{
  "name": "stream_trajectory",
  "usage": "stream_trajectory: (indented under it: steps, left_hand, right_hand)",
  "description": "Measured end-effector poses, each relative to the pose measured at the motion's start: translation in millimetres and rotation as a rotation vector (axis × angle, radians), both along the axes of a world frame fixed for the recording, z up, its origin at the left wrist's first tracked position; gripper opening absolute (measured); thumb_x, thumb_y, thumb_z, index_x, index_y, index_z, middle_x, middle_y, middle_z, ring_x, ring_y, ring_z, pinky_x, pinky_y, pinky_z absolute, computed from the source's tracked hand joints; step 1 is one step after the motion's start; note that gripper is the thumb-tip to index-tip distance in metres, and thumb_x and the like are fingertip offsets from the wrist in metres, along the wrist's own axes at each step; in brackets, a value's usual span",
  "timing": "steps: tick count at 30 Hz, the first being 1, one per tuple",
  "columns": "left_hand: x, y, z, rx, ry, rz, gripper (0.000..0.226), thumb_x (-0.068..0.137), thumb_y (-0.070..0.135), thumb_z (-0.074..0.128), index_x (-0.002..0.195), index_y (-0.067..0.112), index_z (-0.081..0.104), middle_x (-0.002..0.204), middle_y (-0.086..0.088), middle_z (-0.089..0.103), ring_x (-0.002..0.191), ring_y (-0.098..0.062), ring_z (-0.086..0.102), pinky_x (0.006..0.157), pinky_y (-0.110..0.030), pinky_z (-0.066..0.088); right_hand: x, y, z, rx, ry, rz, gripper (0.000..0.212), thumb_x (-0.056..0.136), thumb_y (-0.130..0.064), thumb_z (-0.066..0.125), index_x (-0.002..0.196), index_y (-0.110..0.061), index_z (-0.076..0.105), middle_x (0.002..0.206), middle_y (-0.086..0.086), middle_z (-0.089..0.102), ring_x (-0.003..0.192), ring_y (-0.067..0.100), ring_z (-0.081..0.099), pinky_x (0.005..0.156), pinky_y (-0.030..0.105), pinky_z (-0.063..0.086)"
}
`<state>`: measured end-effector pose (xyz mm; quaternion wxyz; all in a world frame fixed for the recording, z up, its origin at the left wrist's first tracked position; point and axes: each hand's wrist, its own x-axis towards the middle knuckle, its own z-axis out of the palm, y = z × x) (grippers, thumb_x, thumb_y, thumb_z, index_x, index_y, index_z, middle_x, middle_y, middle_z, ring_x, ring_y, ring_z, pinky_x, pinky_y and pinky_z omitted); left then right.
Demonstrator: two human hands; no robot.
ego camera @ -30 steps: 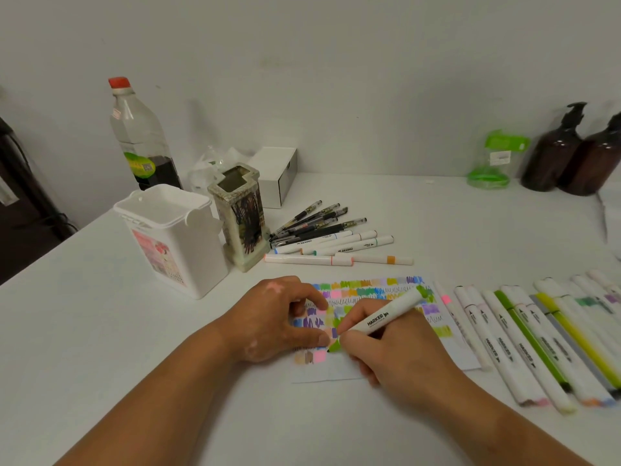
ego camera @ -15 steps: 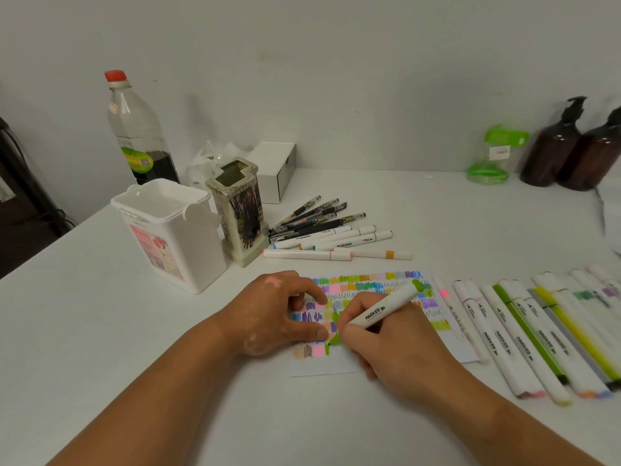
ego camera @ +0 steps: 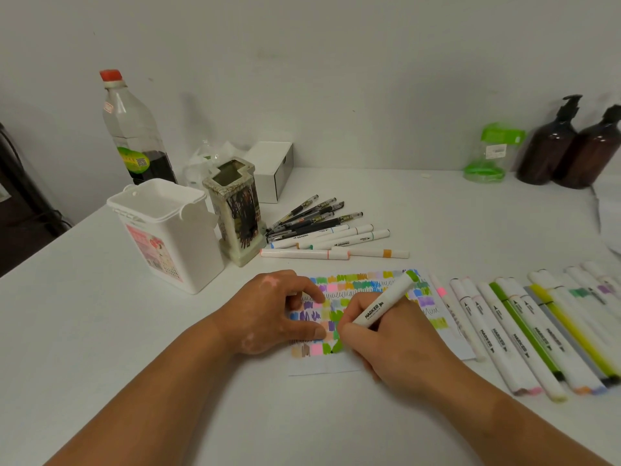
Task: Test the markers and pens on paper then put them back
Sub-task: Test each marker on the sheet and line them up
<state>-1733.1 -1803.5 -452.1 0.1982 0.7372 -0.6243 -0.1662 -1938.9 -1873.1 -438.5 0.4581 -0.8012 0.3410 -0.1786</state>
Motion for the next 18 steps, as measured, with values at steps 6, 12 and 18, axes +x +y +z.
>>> stream_trajectory:
  steps: [6, 12, 18]
  left_hand:
    - [1, 0, 3, -0.096, 0.340, 0.116, 0.036, 0.094, 0.038, 0.062, 0.122, 0.051, 0.043, 0.095, 0.014, 0.060, 0.094, -0.005, 0.065, 0.068, -0.014, 0.054]
    - [2, 3, 7, -0.321, 0.565, 0.121, 0.023, 0.105, 0.015, 0.042, 0.120, 0.032, 0.045, 0.103, 0.014, 0.069, 0.089, -0.003, 0.064, 0.072, -0.020, 0.055]
    - [-9, 2, 12, -0.300, 0.766, 0.063, 0.026, 0.092, 0.023, 0.057, 0.117, 0.016, 0.055, 0.108, -0.001, 0.076, 0.093, -0.025, 0.074, 0.079, -0.033, 0.061]
  right_hand:
    - [-4, -15, 4, 0.253, -0.363, -0.166, 0.024, 0.087, -0.002, 0.066, 0.071, -0.019, 0.065, 0.054, 0.005, 0.059, 0.045, 0.015, 0.053, 0.041, 0.025, 0.044]
    - [-13, -33, 8, 0.240, -0.551, -0.235, 0.019, 0.088, -0.007, 0.073, 0.075, -0.020, 0.071, 0.057, 0.007, 0.063, 0.048, 0.016, 0.057, 0.044, 0.024, 0.048]
    - [-14, -36, 12, 0.465, -0.732, -0.183, 0.012, 0.082, -0.011, 0.068, 0.076, -0.020, 0.075, 0.065, 0.012, 0.066, 0.055, 0.019, 0.063, 0.047, 0.026, 0.052]
